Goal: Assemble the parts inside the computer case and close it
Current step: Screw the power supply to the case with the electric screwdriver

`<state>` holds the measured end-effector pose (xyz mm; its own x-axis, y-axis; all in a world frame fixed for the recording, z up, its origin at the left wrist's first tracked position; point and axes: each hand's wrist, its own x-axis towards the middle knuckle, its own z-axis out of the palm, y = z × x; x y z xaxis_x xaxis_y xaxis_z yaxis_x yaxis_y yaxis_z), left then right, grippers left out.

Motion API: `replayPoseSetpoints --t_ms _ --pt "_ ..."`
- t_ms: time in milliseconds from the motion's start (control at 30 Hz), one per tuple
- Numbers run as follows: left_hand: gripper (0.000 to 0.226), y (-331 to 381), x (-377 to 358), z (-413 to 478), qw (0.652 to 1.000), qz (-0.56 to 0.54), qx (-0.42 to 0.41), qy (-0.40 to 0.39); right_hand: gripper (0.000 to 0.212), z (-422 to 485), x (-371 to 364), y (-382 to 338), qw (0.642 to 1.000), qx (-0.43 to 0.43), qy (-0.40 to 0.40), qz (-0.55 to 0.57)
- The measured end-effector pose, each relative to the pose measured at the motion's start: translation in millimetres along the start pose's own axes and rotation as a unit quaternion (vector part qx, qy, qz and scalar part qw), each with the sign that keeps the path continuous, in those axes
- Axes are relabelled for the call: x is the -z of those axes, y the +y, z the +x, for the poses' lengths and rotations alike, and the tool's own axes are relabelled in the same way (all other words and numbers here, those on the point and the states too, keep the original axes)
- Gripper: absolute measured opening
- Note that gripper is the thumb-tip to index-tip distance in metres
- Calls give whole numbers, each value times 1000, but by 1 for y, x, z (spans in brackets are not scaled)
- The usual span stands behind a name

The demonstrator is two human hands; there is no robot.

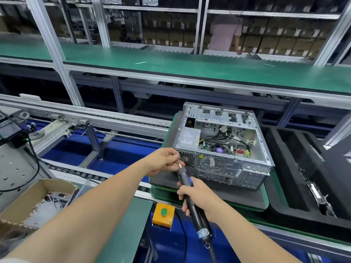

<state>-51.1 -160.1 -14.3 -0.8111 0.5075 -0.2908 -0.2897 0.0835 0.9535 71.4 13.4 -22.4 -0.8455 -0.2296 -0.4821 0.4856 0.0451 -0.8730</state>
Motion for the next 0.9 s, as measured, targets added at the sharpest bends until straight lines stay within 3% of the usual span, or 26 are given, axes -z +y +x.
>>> replayPoseSetpoints --t_ms 200,434,634,901 --pt "16 -6 -9 3 990 -119 77 24 37 6 -1 0 999 1 -11 43" --pt "19 -18 -23 6 949 -293 108 41 27 18 -14 5 995 16 -5 94" --pt "18 -15 -31 8 918 -379 90 66 64 22 -30 7 992 32 -36 115" --pt "25 -8 -27 7 920 -369 97 89 73 29 -38 3 989 37 -40 137"
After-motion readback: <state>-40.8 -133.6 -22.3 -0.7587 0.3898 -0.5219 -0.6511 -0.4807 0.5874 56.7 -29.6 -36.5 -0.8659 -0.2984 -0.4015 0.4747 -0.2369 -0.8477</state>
